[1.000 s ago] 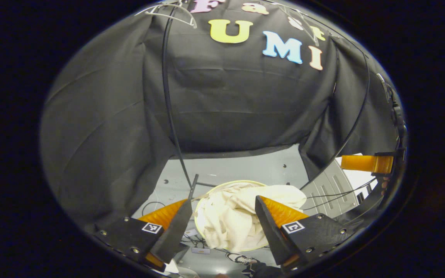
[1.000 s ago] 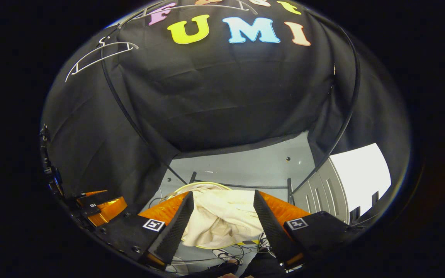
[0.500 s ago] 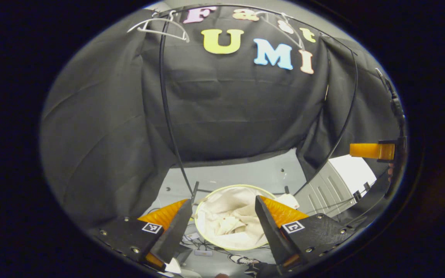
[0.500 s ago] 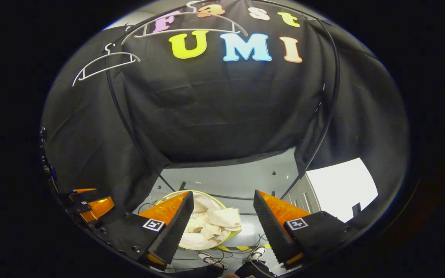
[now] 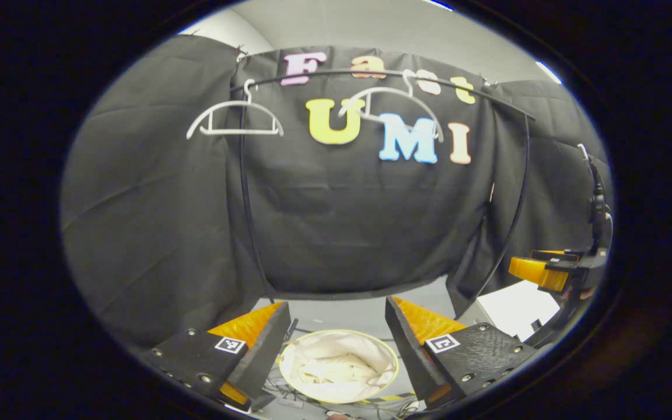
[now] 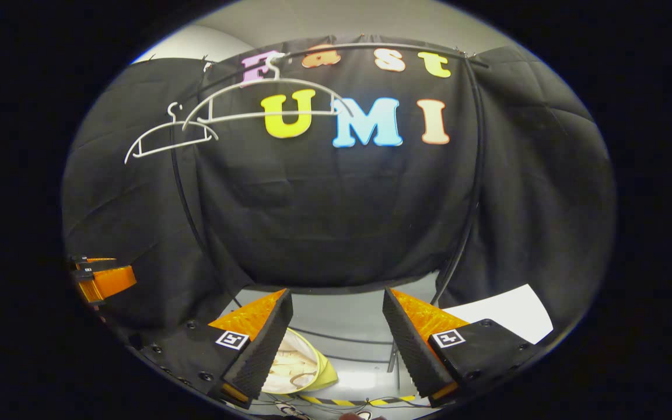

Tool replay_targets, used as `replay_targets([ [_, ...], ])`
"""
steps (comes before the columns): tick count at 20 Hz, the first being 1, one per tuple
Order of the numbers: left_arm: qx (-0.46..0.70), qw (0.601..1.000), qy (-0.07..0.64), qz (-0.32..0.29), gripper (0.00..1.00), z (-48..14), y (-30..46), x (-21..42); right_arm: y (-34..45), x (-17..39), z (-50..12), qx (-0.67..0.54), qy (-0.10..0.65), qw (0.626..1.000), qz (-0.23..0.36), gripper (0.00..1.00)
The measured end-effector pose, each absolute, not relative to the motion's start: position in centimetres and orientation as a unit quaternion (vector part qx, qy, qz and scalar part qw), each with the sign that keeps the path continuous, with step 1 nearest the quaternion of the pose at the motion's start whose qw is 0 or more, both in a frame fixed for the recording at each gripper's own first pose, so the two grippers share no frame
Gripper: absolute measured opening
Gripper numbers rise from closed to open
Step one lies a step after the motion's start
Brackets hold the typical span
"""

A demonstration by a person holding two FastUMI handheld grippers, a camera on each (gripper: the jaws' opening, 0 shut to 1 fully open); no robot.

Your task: Grasp the clothes on the hanger with both hands and then place them into the laundry hamper below.

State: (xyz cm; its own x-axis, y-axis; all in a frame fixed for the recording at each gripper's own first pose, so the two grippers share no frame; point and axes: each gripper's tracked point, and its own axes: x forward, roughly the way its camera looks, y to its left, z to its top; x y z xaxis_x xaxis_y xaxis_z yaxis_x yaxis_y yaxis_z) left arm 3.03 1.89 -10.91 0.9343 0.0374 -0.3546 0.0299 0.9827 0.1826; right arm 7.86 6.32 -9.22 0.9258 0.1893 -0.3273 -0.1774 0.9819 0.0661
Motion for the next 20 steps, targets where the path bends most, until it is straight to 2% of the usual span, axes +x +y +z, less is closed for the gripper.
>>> replay_targets([
  [2, 0.101, 0.984, 0.146, 0.008, 0.95, -7.4, -0.4, 2.4, 4.2, 7.7, -6.6, 0.016, 0.134, 0.986, 0.094, 1.0],
  [8, 0.078, 0.996, 0.051, -0.005, 0.95, 2.3, -9.2, 1.0, -2.7, 7.4, 2.4, 0.029, 0.025, 0.996, 0.082, 0.95],
  [11, 0.05, 0.999, 0.004, -0.007, 0.95, 6.4, -11.9, -0.7, -5.9, 6.1, 6.4, 0.03, -0.034, 0.996, 0.074, 0.98],
  [16, 0.049, 0.996, -0.07, -0.023, 0.94, 11.7, -13.6, -4.3, -8.9, 3.3, 5.3, 0.068, -0.023, 0.996, 0.048, 0.98],
  [20, 0.033, 0.998, -0.058, -0.019, 0.94, 9.3, -13.0, -4.5, -11.1, 1.9, 3.4, 0.076, -0.019, 0.997, 0.008, 0.98],
])
